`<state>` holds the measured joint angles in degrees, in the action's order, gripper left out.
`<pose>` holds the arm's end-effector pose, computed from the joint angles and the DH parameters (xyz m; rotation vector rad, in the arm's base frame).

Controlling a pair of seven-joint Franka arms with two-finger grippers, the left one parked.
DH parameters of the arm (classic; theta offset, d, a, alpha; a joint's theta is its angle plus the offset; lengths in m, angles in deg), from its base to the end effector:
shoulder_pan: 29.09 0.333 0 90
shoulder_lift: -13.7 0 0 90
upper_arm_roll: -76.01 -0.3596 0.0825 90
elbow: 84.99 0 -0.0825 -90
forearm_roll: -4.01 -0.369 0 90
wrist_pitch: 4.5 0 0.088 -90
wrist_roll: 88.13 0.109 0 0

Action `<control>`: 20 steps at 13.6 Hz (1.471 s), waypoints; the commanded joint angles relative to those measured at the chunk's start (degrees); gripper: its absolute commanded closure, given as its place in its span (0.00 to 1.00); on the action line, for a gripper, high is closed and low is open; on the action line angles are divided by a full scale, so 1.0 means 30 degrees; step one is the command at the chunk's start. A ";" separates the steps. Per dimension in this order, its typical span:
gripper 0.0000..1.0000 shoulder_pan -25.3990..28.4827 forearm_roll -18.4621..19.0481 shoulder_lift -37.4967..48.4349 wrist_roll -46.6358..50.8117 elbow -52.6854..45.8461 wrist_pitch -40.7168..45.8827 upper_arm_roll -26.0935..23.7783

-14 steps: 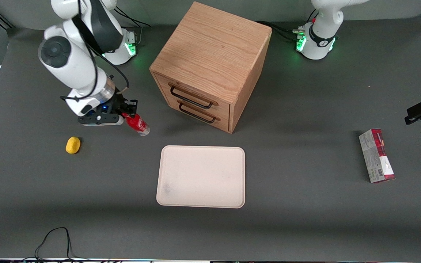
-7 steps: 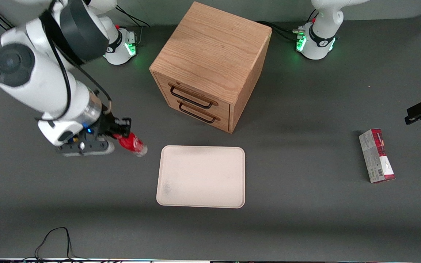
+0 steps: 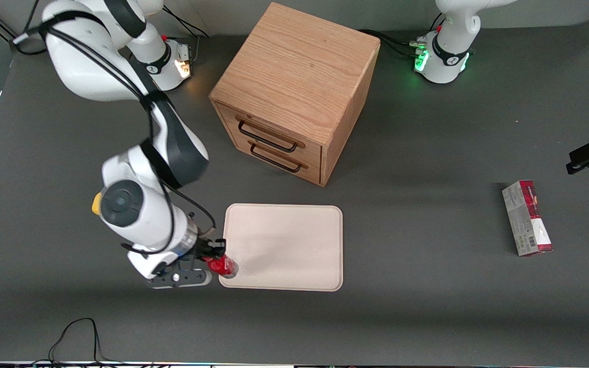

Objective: Place coke bottle on tray

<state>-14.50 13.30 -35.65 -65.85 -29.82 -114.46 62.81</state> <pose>0.7459 0.2951 0.4003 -3.0765 -0.0845 -0.1473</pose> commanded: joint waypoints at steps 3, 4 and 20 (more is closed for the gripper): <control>0.35 0.0116 0.0537 -0.1482 0.0159 -0.0408 -0.0374 -0.0168; 0.00 0.0116 0.0537 -0.1395 0.0450 -0.0258 -0.0549 -0.0168; 0.00 -0.1320 -0.3917 2.0391 -0.1245 2.0214 0.0735 0.5222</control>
<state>-19.39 2.23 14.47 -68.81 18.84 -110.21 77.22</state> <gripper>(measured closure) 0.000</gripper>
